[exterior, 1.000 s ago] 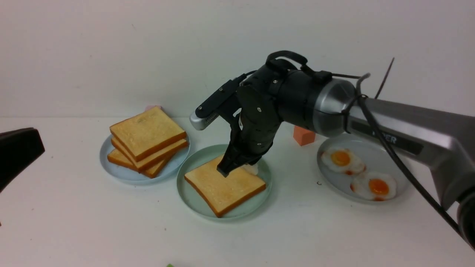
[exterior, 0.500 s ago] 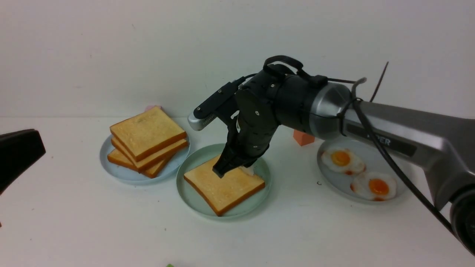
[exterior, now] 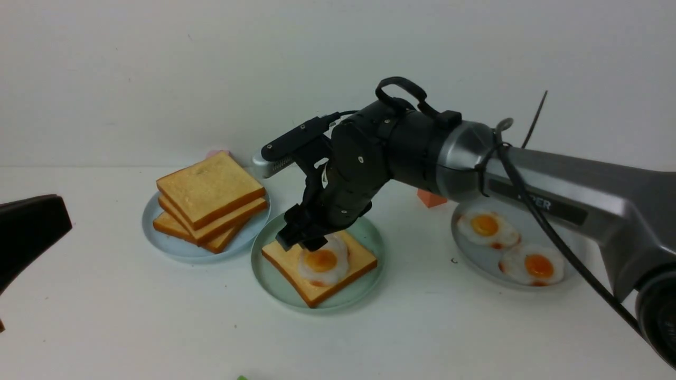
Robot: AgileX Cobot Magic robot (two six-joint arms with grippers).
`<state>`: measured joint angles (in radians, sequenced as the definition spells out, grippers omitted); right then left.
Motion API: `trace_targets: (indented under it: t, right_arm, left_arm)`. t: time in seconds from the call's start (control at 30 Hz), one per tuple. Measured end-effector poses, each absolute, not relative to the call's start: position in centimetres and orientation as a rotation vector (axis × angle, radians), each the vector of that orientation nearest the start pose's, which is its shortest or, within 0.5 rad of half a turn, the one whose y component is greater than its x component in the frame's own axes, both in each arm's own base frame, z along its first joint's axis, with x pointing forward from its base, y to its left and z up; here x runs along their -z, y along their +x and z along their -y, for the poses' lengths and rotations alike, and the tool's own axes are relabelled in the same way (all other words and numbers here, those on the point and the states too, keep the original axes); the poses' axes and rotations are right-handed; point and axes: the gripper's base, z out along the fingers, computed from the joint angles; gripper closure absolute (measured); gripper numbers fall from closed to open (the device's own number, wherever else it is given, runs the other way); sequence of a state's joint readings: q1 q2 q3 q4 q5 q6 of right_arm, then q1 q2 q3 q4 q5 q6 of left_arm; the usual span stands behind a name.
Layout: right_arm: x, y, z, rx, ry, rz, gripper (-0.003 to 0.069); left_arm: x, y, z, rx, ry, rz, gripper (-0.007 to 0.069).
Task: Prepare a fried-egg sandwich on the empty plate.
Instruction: Use the right arm to place the fried egg on the slice of bread in the middle, then use the left arm to grab a slice of bread
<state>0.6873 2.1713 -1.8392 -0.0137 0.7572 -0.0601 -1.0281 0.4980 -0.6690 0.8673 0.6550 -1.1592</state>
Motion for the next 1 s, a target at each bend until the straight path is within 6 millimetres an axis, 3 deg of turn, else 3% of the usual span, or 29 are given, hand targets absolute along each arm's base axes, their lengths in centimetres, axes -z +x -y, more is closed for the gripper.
trace_targets:
  t: [0.13,0.27,0.33,0.37,0.43,0.47,0.5,0.53,0.63,0.87,1.0]
  right_arm:
    - [-22.1,37.7,-30.9,-0.233,-0.945,-2.416,0.0165]
    - [-24.7,36.6,-30.1,-0.232,-0.951,-2.441,0.0202]
    - [-27.2,35.5,-29.2,-0.229,-0.956,-2.454,0.0253]
    - [-29.6,34.0,-27.9,-0.203,-0.975,-2.494,0.0328]
    - [-32.6,32.1,-26.4,-0.196,-0.982,-2.511,0.0421]
    - [-33.6,31.1,-25.4,-0.174,-0.991,-2.528,0.0485]
    - [-33.6,31.1,-25.4,-0.174,-0.991,-2.528,0.0485]
    - [-35.4,29.4,-23.9,-0.167,-0.989,-2.524,0.0575]
    - [-37.0,26.6,-21.6,-0.173,-0.949,-2.525,0.0664]
    - [-39.1,21.4,-16.5,-0.152,-0.751,-2.518,0.0664]
    - [-39.7,18.6,-13.8,-0.139,-0.681,-2.496,0.0659]
  left_arm:
    - [-36.0,8.0,5.2,0.624,0.192,-1.793,0.0637]
    - [-35.7,8.0,5.2,0.624,0.184,-1.813,0.0637]
    - [-35.4,8.0,5.3,0.628,0.187,-1.826,0.0637]
    - [-34.9,8.1,5.5,0.619,0.203,-1.838,0.0637]
    - [-34.5,8.3,5.9,0.598,0.234,-1.851,0.0637]
    - [-34.2,8.6,6.5,0.578,0.263,-1.863,0.0637]
    - [-34.2,8.6,6.6,0.575,0.268,-1.865,0.0637]
    - [-33.8,9.1,7.6,0.544,0.314,-1.884,0.0637]
    - [-33.0,10.3,10.1,0.516,0.398,-1.929,0.0637]
    - [-31.6,13.1,16.4,0.484,0.577,-2.025,0.0637]
    - [-31.9,14.9,19.2,0.447,0.690,-2.033,0.0637]
